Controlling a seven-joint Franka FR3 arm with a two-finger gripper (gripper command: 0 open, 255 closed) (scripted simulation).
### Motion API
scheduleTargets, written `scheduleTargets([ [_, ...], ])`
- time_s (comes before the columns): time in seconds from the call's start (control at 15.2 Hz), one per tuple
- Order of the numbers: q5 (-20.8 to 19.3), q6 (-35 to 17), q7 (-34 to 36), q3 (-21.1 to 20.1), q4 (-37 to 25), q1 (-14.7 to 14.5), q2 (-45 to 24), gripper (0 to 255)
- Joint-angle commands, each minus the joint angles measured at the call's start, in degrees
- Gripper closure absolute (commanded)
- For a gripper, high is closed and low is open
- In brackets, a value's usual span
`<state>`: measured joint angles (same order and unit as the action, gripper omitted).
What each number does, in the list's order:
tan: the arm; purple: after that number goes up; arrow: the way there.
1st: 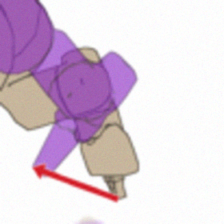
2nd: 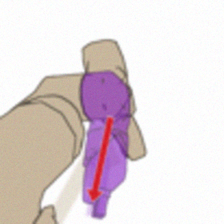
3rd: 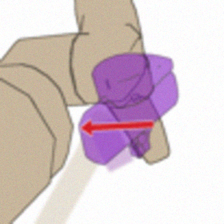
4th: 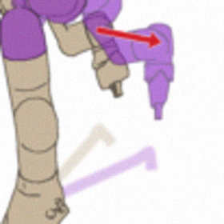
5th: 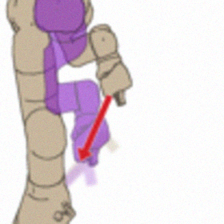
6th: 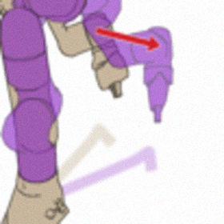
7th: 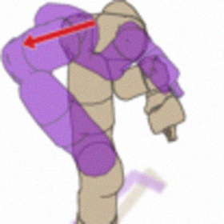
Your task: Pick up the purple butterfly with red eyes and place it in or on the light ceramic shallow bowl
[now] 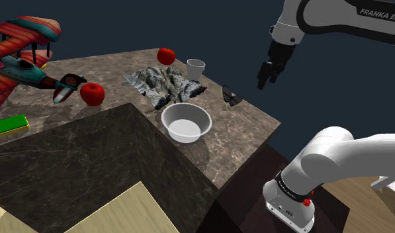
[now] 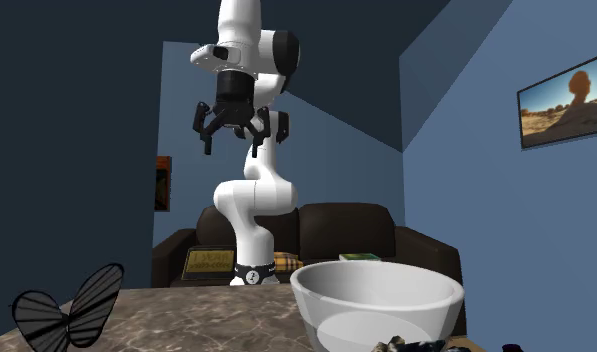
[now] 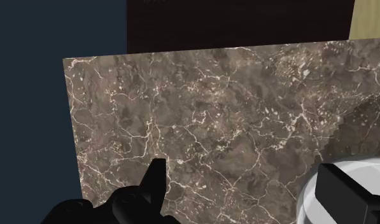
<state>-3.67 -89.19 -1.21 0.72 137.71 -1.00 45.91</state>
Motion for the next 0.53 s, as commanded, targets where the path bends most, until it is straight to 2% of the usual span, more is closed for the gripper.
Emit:
scheduleTargets([
  [0.0,0.0,0.0,0.0,0.0,0.0,0.0,0.0,0],
  [0.46,-1.5,-13.4,-5.4,7.0,2.2,1.7,-8.8,0],
])
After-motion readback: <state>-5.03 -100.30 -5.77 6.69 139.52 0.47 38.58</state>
